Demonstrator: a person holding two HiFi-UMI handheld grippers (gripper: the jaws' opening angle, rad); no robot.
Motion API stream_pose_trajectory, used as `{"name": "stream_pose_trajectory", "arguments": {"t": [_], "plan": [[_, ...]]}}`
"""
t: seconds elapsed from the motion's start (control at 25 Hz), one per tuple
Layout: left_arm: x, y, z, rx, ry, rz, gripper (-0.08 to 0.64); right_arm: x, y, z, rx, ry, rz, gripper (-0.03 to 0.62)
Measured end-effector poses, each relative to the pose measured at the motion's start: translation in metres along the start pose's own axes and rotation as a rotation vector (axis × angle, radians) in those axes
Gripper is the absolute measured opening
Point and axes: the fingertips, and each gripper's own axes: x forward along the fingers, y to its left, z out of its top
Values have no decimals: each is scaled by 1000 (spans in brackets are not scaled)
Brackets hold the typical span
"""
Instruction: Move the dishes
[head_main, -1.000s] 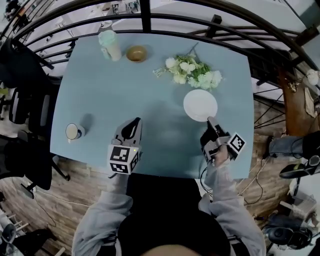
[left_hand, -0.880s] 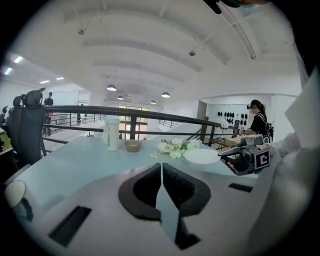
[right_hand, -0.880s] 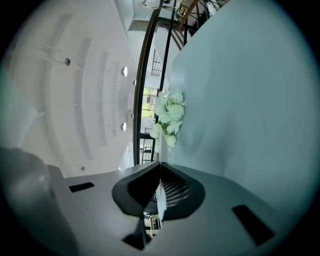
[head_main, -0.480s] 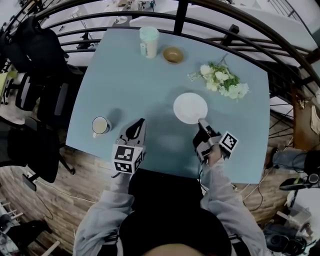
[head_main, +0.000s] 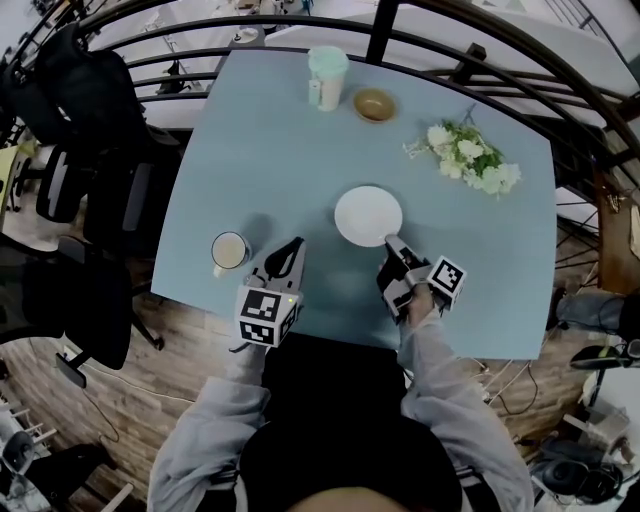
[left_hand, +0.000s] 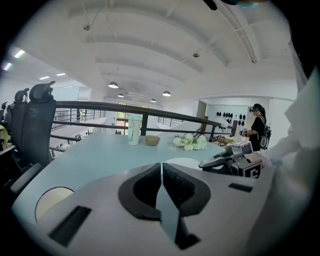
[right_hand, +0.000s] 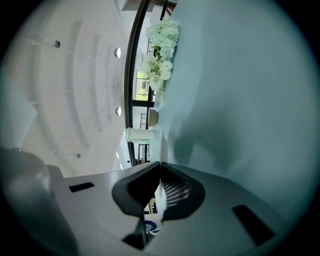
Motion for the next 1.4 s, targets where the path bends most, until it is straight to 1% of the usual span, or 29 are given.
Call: {"name": "stream_pose_trajectory", "arguments": {"t": [0.24,0.48,0.6,0.8,1.0,1.08,1.24,1.32,1.4], "plan": [[4,-2,-5,26,14,-69,25,-10,-17,6,8,-78,-38,18],[5,-7,-10,10,27,-105,25,-28,-36,9,39,-140,-93,15],[6,-13,-10,16,26,-126,25,-36,-43,14,47,-174,-131,17],[8,-17,-9,23,20,-135,25,-36,-58,17,66,-194,-203,23],[7,-18,-4,38,9,-135,25,-42,-63,14,120,-221,-278,41],[6,-17,-2,32,7,-136,25,-40,-62,15,120,-225,-288,74],[6,-15,0,29,8,-148,25,-40,-55,16,130,-239,-319,164],[8,-18,-1,32,13,-165,25,-43,-50,17,120,-259,-337,245],[9,-20,-3,32,20,-188,25,-44,-42,16,81,-261,-339,328]]}}
